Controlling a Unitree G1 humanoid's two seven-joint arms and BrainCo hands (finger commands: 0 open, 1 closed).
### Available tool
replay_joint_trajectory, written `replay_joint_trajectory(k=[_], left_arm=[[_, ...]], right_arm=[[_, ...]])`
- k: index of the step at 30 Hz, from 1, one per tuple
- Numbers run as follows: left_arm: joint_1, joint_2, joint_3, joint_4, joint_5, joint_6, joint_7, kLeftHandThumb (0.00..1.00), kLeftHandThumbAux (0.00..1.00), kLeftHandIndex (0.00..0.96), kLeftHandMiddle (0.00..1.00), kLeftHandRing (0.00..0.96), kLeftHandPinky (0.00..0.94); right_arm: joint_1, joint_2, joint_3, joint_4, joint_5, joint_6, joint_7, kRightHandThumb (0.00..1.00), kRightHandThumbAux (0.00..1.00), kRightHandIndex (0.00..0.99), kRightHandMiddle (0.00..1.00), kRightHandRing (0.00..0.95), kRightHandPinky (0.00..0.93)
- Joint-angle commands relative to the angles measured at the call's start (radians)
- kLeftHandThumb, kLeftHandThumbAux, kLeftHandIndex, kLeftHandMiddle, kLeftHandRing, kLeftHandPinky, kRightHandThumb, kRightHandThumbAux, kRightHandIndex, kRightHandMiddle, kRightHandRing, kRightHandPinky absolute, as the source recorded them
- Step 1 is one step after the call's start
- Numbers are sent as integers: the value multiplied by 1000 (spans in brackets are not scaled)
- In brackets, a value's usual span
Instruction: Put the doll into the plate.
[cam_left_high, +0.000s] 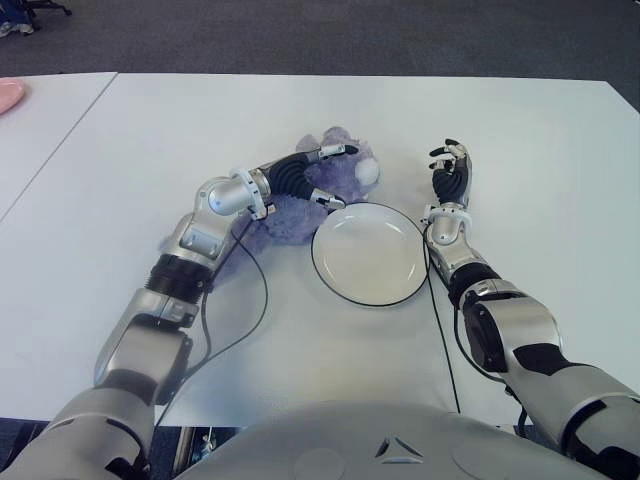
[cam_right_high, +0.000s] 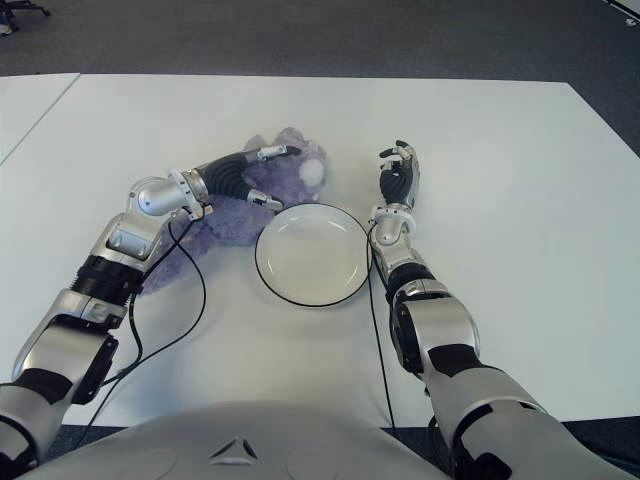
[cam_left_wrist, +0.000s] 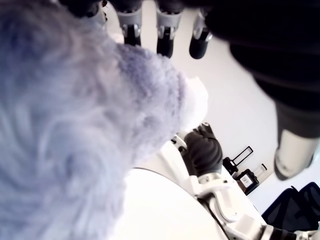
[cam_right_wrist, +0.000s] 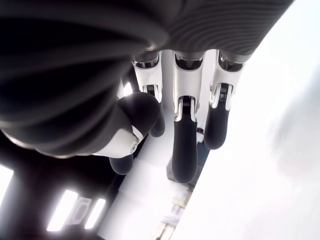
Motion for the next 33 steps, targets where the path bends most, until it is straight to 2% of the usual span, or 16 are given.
replay_joint_trajectory(k=[1, 7, 12, 16, 19, 23, 26, 28, 31, 33], left_arm=[[81, 28, -41, -8, 14, 56, -62, 0, 604, 0, 0, 0, 0], [92, 49, -29, -22, 29, 48, -41, 0, 620, 0, 0, 0, 0], [124, 66, -15, -41, 73, -22, 30, 0, 610, 0, 0, 0, 0], [142, 72, -6, -51, 90, -48, 63, 0, 599, 0, 0, 0, 0], [161, 77, 6, -65, 130, -66, 126, 0, 582, 0, 0, 0, 0], [180, 80, 20, -56, 252, -101, 300, 0, 566, 0, 0, 0, 0], [174, 79, 14, -19, 358, -133, 457, 0, 557, 0, 0, 0, 0], [168, 84, 3, 6, 458, -148, 596, 0, 540, 0, 0, 0, 0], [162, 89, -12, 20, 554, -147, 723, 4, 517, 0, 0, 0, 0], [153, 102, -29, 35, 656, -119, 857, 15, 501, 0, 0, 0, 0]], right_arm=[[192, 50, 27, 121, -37, 91, -4, 954, 671, 436, 188, 469, 355], [192, 50, 19, 122, -28, 97, 20, 956, 671, 437, 198, 470, 371], [192, 49, 12, 121, -19, 97, 37, 956, 672, 437, 204, 471, 346], [192, 48, 8, 121, -16, 95, 44, 956, 672, 437, 204, 472, 338], [192, 47, 5, 121, -14, 94, 50, 956, 672, 437, 204, 472, 350], [192, 45, 7, 121, -17, 91, 52, 985, 684, 438, 207, 520, 363], [192, 43, 7, 121, -18, 89, 52, 995, 686, 438, 207, 479, 408], [193, 43, 7, 121, -17, 88, 54, 998, 688, 439, 207, 431, 464], [193, 43, 6, 121, -16, 88, 58, 999, 689, 439, 207, 405, 491], [193, 42, 5, 121, -15, 87, 61, 999, 690, 440, 206, 397, 497]])
